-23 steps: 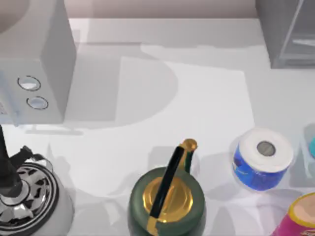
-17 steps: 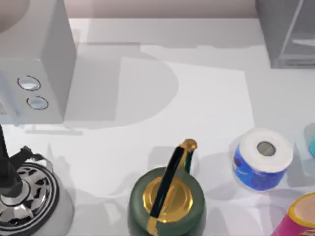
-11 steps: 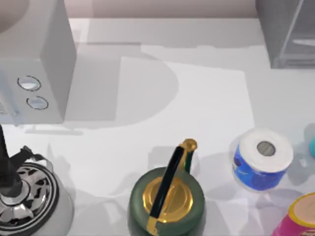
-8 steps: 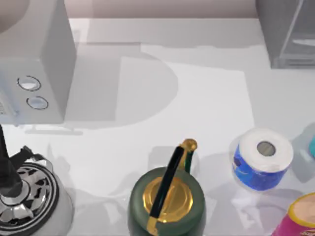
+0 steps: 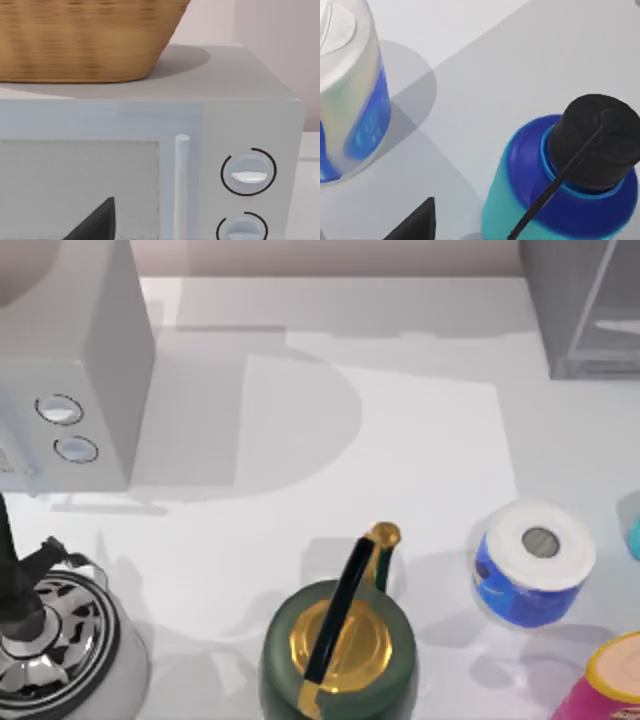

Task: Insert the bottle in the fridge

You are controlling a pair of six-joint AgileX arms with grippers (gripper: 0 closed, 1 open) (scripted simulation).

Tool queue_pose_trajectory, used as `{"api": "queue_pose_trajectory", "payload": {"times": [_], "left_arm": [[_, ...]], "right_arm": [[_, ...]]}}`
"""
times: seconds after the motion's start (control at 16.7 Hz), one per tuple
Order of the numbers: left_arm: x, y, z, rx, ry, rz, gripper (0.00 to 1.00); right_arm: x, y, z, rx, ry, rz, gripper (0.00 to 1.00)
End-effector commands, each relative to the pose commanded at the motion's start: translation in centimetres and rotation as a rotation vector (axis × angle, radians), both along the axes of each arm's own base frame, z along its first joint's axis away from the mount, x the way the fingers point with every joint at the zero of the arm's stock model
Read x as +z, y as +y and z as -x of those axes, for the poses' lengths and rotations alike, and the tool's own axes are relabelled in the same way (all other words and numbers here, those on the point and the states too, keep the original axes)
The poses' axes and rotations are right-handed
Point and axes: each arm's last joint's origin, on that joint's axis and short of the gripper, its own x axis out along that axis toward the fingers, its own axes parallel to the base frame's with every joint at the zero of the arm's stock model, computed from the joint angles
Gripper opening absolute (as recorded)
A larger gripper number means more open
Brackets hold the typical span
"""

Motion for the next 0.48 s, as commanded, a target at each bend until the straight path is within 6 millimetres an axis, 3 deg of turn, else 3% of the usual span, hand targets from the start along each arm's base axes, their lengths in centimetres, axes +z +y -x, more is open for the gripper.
{"api": "queue_pose_trajectory", "payload": {"times": [0.24,0.48], "left_arm": [[0.0,0.0,0.0,0.000,0.000,0.000,1.00],[0.0,0.0,0.0,0.000,0.000,0.000,1.00]], "right_arm": [[-2.5,-1.7,-0.3,0.032,0.053,-0.077,1.00],[-2.8,-1.8,-0.2,0.035,0.059,-0.086,1.00]]}}
